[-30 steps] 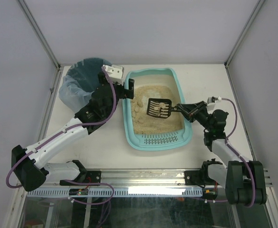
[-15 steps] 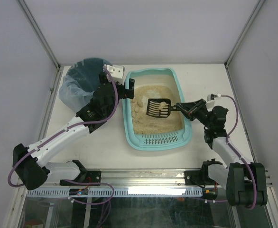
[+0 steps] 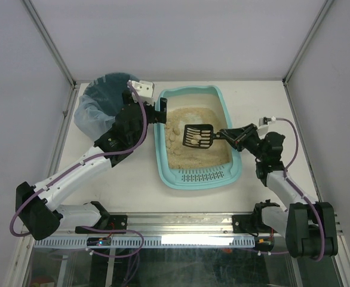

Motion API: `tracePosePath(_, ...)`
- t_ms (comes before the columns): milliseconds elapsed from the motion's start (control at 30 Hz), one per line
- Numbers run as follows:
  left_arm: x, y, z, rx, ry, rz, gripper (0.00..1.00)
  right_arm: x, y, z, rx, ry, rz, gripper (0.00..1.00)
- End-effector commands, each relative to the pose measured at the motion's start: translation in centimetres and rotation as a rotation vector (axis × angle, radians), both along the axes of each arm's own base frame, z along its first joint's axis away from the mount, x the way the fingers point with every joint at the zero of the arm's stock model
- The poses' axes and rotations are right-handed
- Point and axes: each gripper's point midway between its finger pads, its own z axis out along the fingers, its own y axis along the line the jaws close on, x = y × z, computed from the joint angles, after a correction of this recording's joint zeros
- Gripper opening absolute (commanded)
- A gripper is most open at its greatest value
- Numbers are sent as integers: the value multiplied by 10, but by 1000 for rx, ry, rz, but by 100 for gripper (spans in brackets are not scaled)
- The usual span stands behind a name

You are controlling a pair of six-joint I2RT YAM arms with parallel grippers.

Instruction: Clean the litter box

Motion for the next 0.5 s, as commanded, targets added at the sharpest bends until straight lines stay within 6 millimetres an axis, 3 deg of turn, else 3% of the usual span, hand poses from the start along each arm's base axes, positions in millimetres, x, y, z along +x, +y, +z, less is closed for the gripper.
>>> tracePosePath(0, -3, 9, 37, -87, -70, 8, 93, 7, -5, 23, -3, -71, -21, 0)
tracePosePath(33, -3, 11, 36, -86, -69, 14, 93, 9, -16, 16, 13, -30, -83, 0)
tracePosePath(67, -3, 13, 37, -87, -71, 22, 93, 9, -17, 21, 15, -56, -92, 0)
tracePosePath(167, -3, 21, 43, -101, -82, 51, 92, 0, 20, 40, -24, -144, 71, 0)
tracePosePath(200, -3, 23, 46, -113, -84, 55, 93, 1, 19, 37, -28, -132, 63, 0)
tracePosePath(300, -3, 32, 49, -133, -90, 82, 93, 7, -13, 17, 9, -28, -111, 0)
tracePosePath(400, -4, 39, 53, -140, -99, 105, 93, 1, 20, 38, -14, -123, 52, 0)
tracePosePath(467, -3, 41, 54, -151, -99, 106, 92, 2, 21, 44, -18, -140, 63, 0)
